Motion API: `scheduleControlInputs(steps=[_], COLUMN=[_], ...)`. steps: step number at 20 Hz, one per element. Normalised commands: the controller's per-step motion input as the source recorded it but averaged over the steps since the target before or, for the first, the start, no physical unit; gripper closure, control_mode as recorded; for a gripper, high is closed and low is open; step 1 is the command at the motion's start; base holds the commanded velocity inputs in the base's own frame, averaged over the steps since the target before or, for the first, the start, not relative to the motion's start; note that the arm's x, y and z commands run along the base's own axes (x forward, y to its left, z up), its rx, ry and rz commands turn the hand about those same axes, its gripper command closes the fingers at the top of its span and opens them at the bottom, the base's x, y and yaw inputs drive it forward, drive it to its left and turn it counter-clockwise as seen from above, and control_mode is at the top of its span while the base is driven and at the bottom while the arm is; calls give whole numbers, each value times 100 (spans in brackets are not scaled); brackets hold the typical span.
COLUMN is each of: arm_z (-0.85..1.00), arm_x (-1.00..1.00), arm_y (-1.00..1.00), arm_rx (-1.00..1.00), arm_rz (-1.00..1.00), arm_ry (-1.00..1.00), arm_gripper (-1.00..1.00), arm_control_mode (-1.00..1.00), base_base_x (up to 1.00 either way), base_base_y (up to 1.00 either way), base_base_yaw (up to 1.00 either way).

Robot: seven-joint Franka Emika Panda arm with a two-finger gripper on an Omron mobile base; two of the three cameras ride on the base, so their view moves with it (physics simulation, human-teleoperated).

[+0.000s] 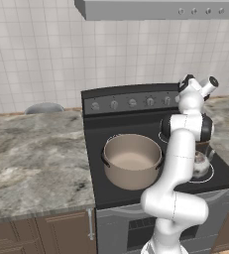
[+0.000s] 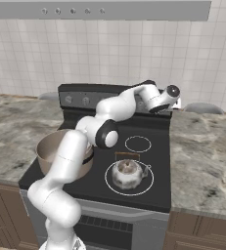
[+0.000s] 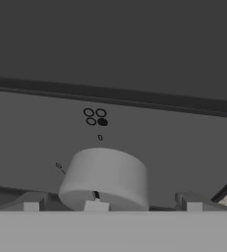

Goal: Pick the kettle from the cabinet and place it on a stove burner. Then pick the pot from the counter and place it on another stove burner. Finally, turn both burners on.

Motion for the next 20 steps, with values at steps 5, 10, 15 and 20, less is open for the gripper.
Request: scheduleControlInputs(steps=[5,10,15,20], arm_z=[-1,-2,-1,0], arm_x=[12,17,18,10], arm_y=[0,8,8,4], arm_rx=[0,0,0,0], arm_rz=[0,0,0,0], arm_ry=[0,0,0,0], arm_gripper=[-100,100,100,100], arm_control_mode=[-100,-100,-100,-100], base_base_x=[0,0,0,0], base_base_y=[0,0,0,0], base_base_yaw=[0,0,0,0])
